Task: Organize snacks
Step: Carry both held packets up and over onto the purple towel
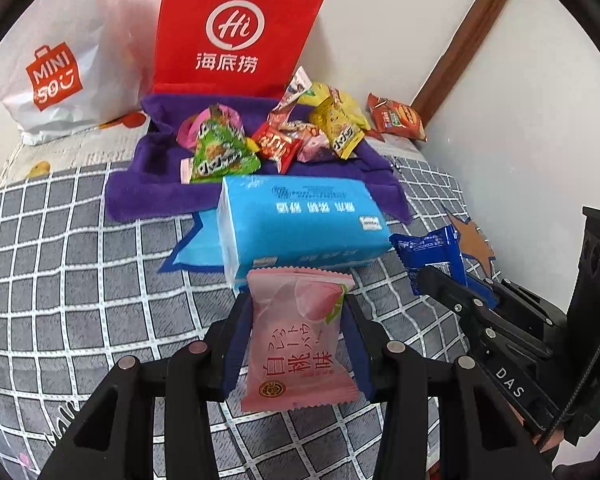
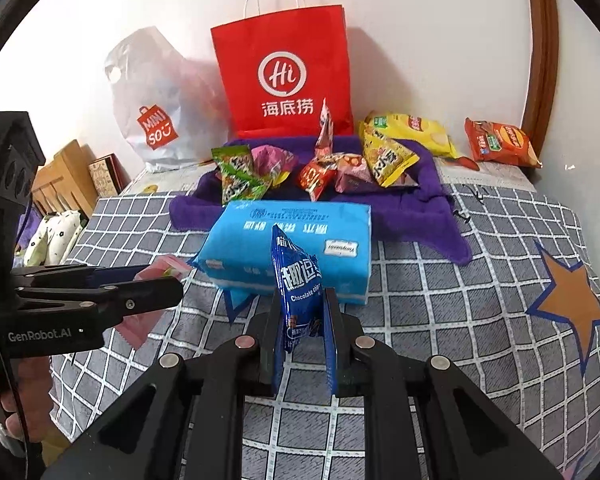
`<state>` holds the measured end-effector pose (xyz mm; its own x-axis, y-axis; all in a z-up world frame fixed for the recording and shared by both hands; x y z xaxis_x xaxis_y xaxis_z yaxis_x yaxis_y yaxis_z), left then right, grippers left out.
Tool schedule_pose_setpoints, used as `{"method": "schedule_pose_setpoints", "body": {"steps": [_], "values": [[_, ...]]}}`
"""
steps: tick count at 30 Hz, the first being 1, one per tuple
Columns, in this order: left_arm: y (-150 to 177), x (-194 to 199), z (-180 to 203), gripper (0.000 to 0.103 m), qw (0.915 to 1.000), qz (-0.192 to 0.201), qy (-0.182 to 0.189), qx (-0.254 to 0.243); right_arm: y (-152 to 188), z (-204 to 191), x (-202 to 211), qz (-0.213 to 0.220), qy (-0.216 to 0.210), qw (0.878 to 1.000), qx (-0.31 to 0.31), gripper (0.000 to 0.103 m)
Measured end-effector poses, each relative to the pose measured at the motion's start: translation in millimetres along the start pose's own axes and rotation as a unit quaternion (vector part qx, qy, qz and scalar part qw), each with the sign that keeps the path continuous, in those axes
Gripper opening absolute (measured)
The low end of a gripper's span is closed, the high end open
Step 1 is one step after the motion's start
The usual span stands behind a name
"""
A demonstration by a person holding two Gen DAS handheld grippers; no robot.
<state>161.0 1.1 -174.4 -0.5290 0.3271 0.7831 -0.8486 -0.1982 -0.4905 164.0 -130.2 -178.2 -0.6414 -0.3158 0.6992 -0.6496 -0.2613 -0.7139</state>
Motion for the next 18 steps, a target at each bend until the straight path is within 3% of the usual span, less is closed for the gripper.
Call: {"method": "schedule_pose_setpoints", "body": {"steps": [18], "values": [[-37, 18, 4, 0.043, 0.9995, 0.03, 0.007, -0.003, -38, 10, 7, 0.023, 0.007, 1.0, -0.008, 0.016]]}}
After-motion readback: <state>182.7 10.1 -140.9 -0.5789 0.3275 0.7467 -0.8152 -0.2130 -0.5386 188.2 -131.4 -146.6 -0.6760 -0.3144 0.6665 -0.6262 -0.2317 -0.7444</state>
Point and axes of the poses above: each gripper's, at about its wrist camera, not at the fingertips, and x roughly against the way its jaws point, z to its right, y to its underside, the point moved 6 cm from there along -x, roughly the way its jaws point, and after that the axes turned 9 degrees about x, right-handed, at the moved point
